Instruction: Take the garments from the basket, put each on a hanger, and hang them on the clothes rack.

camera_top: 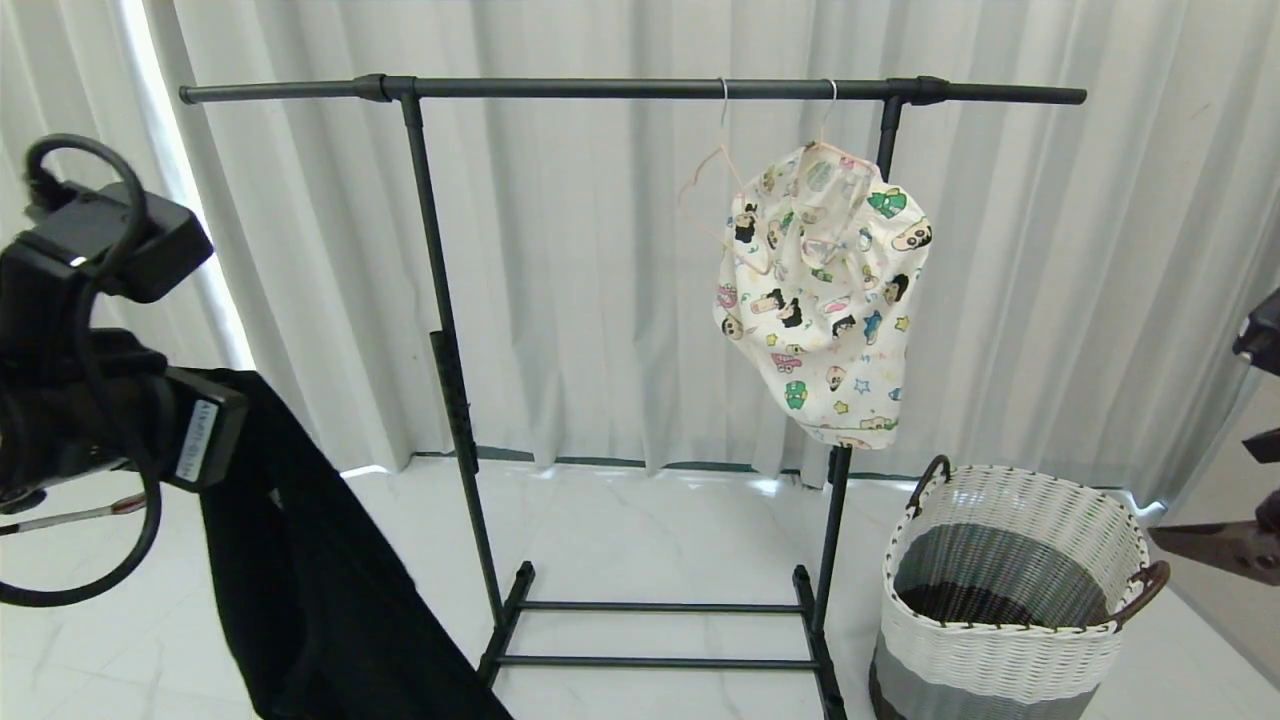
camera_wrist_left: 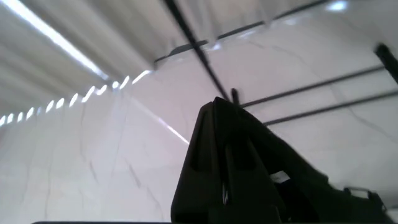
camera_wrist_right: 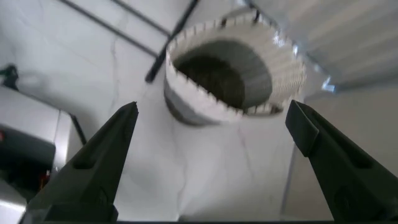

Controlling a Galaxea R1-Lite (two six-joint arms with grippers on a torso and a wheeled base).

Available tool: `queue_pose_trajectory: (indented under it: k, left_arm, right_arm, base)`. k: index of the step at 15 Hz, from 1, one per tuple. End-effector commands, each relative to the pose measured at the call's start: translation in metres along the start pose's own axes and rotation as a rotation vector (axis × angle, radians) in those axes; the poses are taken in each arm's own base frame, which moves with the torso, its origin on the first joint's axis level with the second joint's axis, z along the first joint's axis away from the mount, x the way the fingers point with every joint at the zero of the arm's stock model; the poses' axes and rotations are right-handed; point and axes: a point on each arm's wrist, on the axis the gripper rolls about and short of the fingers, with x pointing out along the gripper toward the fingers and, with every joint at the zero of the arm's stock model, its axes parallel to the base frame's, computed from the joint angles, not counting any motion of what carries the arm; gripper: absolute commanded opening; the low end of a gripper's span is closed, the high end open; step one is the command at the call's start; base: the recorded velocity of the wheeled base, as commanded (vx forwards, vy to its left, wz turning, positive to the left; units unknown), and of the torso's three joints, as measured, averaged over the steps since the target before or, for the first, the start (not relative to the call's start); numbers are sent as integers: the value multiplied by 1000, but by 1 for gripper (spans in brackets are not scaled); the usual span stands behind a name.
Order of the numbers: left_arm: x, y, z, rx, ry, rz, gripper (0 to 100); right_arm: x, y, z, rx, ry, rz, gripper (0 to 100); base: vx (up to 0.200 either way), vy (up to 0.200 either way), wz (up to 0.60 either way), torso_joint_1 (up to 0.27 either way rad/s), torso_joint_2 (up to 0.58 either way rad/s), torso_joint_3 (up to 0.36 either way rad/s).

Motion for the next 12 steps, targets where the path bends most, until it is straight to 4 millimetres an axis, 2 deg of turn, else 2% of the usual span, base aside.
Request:
queue_pose_trajectory:
  k: [1,5,12]
  left_arm:
    - [-15,11,-19,-48,10,75,0]
    - [-14,8,-26,-41,30,68,0]
    - [-15,8,-26,-40,25,65,0]
  right_arm:
    - [-2,-2,-17,48,27,-26,100]
    - [6,-7,-10,144,-1,-38,100]
    - [7,-9,-9,155,-15,-12,100]
  base:
    - [0,0,0,0,0,0]
    - [0,0,0,0,0,0]
    - [0,0,0,5,-13,-11]
